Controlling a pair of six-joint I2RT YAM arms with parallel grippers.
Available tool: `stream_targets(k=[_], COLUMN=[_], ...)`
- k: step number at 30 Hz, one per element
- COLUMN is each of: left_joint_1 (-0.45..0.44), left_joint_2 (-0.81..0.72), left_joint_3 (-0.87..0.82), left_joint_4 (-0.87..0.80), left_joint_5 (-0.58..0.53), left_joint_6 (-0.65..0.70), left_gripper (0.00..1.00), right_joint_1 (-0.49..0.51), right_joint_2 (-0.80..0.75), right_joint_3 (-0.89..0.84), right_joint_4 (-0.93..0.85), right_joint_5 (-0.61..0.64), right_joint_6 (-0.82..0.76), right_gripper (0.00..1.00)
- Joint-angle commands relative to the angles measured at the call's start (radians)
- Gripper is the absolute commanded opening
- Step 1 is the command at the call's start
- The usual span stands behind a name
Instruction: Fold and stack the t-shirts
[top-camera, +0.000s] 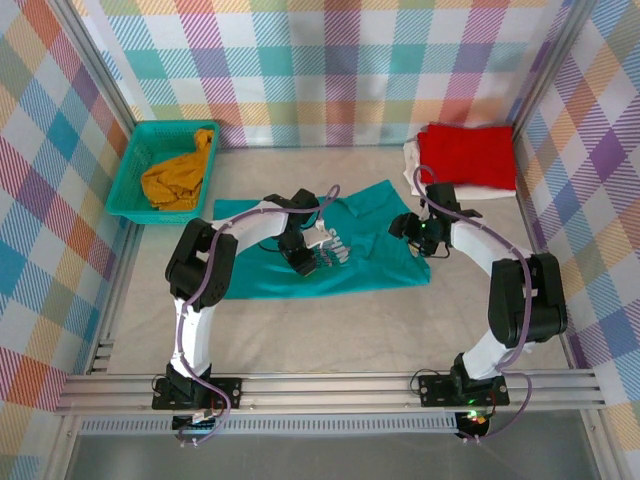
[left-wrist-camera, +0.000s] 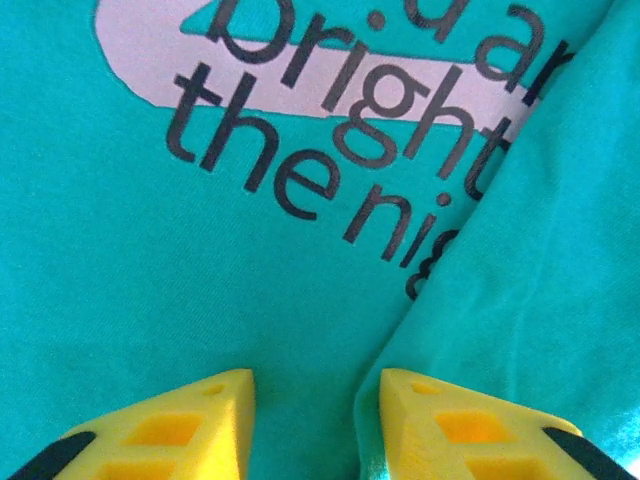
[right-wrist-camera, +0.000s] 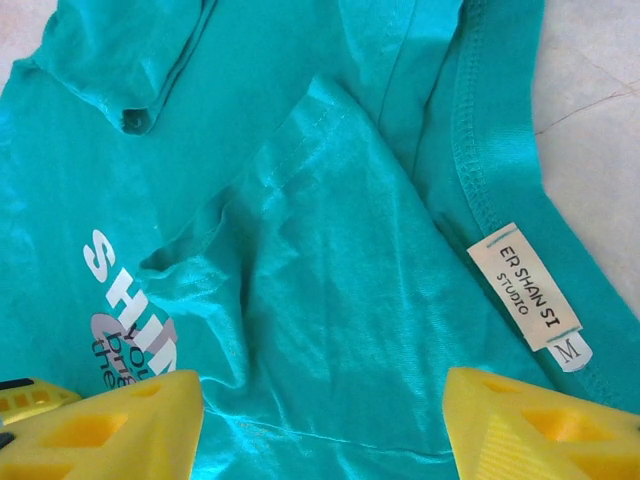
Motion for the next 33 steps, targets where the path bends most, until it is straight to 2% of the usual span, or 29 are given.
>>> stream_targets(k=[1,2,4,7,16,28,30,31,33], left_joint_1=[0.002,0.002,0.002,0.003,0.052,0.072,0.073,0.072,0.073], left_joint_2=[0.023,0.027,0.030,0.024,-0.056,-0.053,-0.052,-0.053,-0.059], left_joint_3=[-0.001,0.000,0.005,0.019,0.023,0.075,0.081,0.084,0.092], left_joint_4=[-0.042,-0.042,-0.046,-0.054,-0.010,-0.059,-0.072,-0.085,-0.103], left_joint_5=[0.010,0.006,-0.004,-0.003,0.039,0.044,0.045,0.047,0.046], left_joint_6=[0.022,0.024,0.026,0.026,-0.020,-0.009,-0.003,0.001,-0.002], left_gripper=[0.33,0.29,0.13,0.00,0.00,0.00,0.07,0.00,0.00], right_joint_1=[-0.004,-0.004,-0.004,-0.006,-0.007,-0.009,-0.009,-0.009,-0.010], right_joint_2=[-0.025,-0.024,-0.025,-0.026,-0.023,-0.013,-0.004,-0.002,-0.006], right_joint_3=[-0.008,-0.006,-0.006,-0.002,0.015,0.010,0.017,0.019,0.016], right_joint_4=[0.014,0.012,0.013,0.008,0.001,0.007,0.001,0.001,0.005], right_joint_5=[-0.020,-0.022,-0.023,-0.019,-0.021,-0.019,-0.022,-0.024,-0.025], right_joint_6=[-0.013,-0.012,-0.013,-0.012,-0.012,-0.010,-0.011,-0.010,-0.009], right_gripper=[0.66,0.66,0.66,0.66,0.67,0.68,0.68,0.68,0.68])
